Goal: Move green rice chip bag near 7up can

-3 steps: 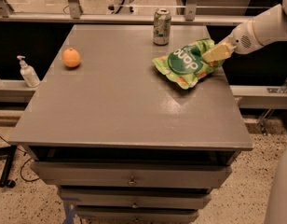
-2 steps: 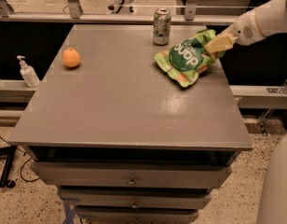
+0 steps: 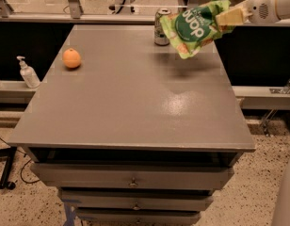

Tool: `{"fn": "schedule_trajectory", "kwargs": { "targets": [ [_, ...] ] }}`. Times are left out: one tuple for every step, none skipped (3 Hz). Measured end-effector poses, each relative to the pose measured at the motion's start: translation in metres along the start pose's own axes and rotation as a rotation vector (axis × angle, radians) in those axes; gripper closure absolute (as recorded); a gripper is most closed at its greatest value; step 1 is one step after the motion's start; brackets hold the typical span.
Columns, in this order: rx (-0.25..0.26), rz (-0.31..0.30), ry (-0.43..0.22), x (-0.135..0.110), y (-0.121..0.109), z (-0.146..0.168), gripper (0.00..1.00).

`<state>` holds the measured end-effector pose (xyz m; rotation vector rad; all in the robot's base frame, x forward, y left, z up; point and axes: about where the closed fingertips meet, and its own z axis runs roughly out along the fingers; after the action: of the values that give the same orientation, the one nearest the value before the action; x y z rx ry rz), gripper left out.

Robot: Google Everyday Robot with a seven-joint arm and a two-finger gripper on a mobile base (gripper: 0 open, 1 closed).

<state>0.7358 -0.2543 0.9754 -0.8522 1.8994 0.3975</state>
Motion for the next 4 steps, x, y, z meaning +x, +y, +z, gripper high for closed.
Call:
{"fn": "schedule_trajectory", "kwargs": {
  "targets": [
    [-0.001,0.029,-0.017,0.000,-0.001,0.003,1.00],
    [-0.039,0.037,0.007,0.006,0.006,0.020,1.00],
    [-0.085,0.027,0.060,0.017,0.015,0.044,1.00],
    [-0.127,0.019,0.097,0.025,0.022,0.064,1.00]
  ]
}}
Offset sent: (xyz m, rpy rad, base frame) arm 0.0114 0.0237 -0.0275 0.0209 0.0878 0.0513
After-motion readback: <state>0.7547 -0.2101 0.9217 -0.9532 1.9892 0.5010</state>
